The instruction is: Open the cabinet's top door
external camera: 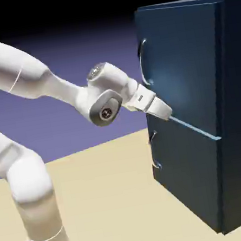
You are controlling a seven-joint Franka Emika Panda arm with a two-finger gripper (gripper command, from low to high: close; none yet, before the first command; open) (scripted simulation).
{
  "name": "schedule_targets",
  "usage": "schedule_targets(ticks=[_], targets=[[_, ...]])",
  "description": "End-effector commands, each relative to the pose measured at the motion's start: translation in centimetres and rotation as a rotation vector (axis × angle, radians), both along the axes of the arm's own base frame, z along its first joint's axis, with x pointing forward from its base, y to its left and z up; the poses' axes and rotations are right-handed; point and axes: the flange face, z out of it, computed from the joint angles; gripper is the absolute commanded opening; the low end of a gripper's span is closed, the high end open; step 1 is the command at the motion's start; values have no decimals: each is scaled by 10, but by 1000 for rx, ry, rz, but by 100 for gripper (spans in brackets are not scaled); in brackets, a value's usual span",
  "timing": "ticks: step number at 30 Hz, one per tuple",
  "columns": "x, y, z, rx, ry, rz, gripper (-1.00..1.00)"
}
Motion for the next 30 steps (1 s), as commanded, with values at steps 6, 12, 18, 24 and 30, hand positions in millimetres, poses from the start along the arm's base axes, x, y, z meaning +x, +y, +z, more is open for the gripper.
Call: schedule_targets(ticks=[6, 12, 18, 24, 30], targets=[[-23, -6, 48, 58, -103, -78, 0], [-50, -1, 86, 104, -209, -130, 0], [-75, 15, 113, 133, -316, -156, 0], [-94, 39, 126, 142, -420, -160, 0], [-102, 68, 125, 128, -519, -145, 0]])
